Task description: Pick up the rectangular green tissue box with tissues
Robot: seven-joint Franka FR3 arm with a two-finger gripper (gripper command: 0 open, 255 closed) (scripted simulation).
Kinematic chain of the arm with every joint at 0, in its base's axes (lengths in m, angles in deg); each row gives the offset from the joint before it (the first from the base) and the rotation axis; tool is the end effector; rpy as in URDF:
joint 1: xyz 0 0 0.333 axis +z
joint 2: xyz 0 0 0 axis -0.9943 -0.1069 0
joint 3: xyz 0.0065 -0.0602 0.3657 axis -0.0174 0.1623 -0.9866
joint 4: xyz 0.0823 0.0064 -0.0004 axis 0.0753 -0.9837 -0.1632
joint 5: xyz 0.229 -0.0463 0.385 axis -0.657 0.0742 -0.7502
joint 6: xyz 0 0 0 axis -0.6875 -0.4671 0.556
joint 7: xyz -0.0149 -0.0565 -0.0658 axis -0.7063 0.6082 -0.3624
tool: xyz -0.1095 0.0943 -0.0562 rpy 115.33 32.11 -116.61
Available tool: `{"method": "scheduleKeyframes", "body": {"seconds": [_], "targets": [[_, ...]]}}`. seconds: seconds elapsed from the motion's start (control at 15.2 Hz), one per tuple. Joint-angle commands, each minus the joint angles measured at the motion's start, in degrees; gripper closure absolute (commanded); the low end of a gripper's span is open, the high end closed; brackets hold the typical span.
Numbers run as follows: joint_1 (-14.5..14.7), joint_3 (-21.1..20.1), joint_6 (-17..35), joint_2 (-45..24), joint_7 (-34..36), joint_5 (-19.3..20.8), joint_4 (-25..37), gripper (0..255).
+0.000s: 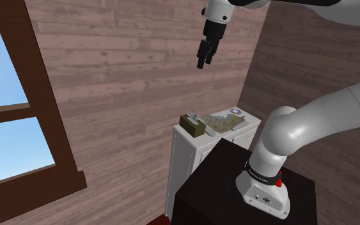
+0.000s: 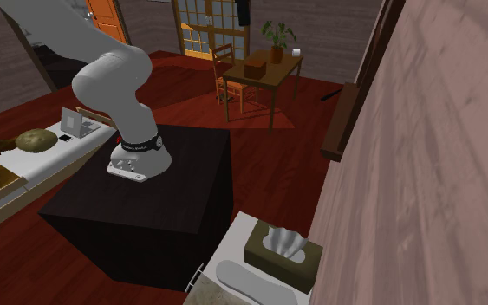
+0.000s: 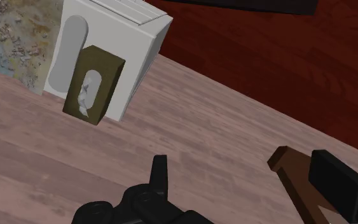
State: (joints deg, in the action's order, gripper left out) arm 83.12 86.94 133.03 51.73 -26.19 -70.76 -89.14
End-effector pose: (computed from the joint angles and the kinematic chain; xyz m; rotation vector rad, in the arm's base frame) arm 0.3564 0.0042 0.6255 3.0912 0.2133 0.1959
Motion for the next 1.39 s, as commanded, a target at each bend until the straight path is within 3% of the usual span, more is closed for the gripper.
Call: {"method": "scheduleKeyframes", "body": {"seconds": [0.0,0.66,1.32], "targets": [[0.00,0.00,0.00,0.00,0.00,0.00,0.00,0],[-1.11,4.15,17.13,-6.56,-10.05,8.14,-11.70,0],[-4.12,8.42,36.28,-21.43,-17.35,17.69,-15.74,0]]}}
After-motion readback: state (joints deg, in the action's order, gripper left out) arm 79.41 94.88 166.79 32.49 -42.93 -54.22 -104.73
